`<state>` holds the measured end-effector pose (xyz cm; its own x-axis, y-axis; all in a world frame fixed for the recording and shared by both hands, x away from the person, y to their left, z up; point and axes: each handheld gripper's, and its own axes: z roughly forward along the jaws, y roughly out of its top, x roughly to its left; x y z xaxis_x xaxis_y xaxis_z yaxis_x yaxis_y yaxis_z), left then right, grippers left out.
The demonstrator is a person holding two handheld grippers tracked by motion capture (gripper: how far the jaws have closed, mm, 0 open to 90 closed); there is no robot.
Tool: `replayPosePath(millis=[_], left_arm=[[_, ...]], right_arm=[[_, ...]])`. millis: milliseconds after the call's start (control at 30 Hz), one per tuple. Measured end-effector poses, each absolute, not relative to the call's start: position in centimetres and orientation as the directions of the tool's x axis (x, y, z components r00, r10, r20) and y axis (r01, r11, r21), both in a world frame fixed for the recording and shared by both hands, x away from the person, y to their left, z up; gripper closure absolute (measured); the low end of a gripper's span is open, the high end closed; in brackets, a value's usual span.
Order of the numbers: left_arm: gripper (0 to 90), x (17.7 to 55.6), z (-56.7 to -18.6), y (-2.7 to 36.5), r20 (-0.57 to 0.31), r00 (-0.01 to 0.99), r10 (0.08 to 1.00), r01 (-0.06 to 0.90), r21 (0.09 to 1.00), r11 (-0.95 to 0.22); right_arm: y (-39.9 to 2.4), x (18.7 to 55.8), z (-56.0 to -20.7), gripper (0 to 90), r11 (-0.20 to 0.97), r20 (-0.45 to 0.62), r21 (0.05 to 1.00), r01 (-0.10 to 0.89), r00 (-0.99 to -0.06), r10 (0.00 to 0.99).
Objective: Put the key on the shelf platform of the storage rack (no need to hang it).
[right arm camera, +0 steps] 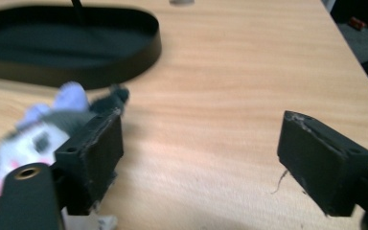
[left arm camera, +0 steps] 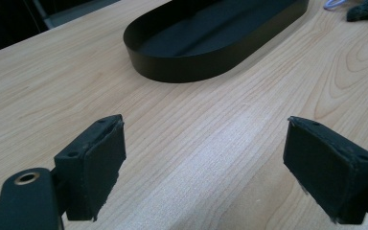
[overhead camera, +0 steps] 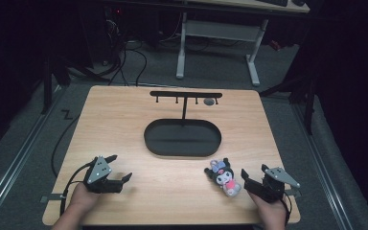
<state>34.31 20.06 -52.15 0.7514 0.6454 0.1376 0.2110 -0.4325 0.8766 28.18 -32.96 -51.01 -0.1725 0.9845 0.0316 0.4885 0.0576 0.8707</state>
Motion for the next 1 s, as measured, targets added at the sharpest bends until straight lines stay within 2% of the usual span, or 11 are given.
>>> replayPosePath(millis=[200, 600, 1000], left_arm=[[15.5, 34.31, -52.14, 20.08, 0.137, 0.755, 0.641, 0.208, 0.877, -0.433], [15.4, 34.26, -52.16, 19.97, 0.146, 0.761, 0.632, 0.202, 0.872, -0.445], [15.5, 34.21, -52.17, 19.92, 0.149, 0.768, 0.623, 0.196, 0.871, -0.450]], right_arm=[[-33.16, 28.51, -51.87, 13.9, 0.047, 0.038, 0.854, 0.518, -0.152, 0.988], [-33.46, 28.49, -51.67, 12.9, 0.048, 0.018, 0.885, 0.463, -0.138, 0.990], [-33.75, 28.32, -51.28, 12.0, 0.025, 0.017, 0.884, 0.467, -0.085, 0.996]])
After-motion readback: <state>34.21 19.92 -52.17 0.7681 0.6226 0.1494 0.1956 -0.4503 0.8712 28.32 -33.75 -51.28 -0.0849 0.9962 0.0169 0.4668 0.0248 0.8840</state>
